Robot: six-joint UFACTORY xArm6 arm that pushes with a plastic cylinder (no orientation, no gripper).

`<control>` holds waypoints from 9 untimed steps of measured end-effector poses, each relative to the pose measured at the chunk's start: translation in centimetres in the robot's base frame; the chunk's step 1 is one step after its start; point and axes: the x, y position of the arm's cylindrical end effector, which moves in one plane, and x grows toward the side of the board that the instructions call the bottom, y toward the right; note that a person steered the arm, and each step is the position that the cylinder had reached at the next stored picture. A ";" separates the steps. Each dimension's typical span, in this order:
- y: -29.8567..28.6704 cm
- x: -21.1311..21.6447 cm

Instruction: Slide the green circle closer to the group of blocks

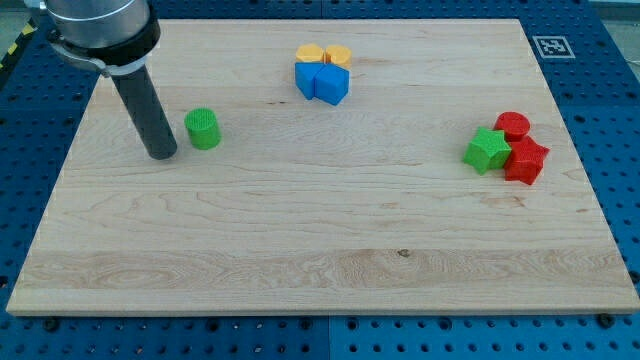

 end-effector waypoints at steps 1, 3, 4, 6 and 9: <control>0.0 -1.3; 1.4 -2.1; 1.7 -2.1; 4.2 -2.1; 7.9 -2.4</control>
